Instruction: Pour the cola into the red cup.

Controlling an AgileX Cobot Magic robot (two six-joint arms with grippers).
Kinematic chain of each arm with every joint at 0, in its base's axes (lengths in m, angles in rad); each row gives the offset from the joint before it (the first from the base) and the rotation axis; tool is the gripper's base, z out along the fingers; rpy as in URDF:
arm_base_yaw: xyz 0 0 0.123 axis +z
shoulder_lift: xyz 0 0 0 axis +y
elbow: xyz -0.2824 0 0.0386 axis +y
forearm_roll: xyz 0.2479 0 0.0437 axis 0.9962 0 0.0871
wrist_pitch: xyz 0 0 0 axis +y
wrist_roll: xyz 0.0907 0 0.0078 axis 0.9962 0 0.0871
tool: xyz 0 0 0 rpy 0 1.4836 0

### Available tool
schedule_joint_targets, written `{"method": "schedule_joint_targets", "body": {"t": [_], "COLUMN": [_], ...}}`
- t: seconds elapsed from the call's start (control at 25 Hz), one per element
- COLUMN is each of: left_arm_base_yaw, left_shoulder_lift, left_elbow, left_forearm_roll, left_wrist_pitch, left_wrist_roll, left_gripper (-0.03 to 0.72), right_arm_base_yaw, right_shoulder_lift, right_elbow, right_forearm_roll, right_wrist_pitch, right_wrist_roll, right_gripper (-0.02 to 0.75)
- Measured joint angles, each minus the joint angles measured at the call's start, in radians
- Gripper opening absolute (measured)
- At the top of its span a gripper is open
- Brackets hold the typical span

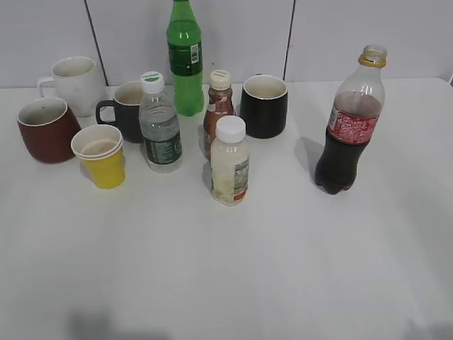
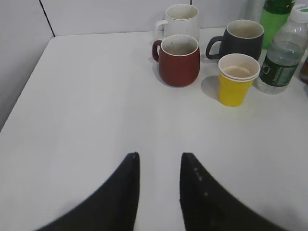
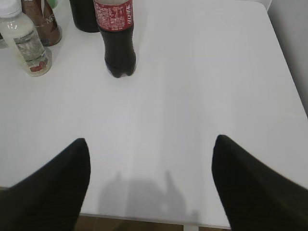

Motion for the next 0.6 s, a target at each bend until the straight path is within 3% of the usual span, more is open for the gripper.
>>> {"method": "schedule_joint_targets", "body": {"t": [0.6], "left_arm_base_yaw": [0.000], "left_shoulder_lift": [0.000], "left_elbow": [0.000], "left_forearm_roll": [0.000], "left_wrist_pitch": [0.000], "left_wrist_roll": [0.000], "left_gripper": [0.227], "right_arm_base_yaw": [0.000], "right_shoulder_lift": [0.000], "right_elbow": [0.000], "right_forearm_roll": [0.000], "right_wrist_pitch": [0.000], "right_wrist_roll": [0.000], "right_gripper": [0.590]}}
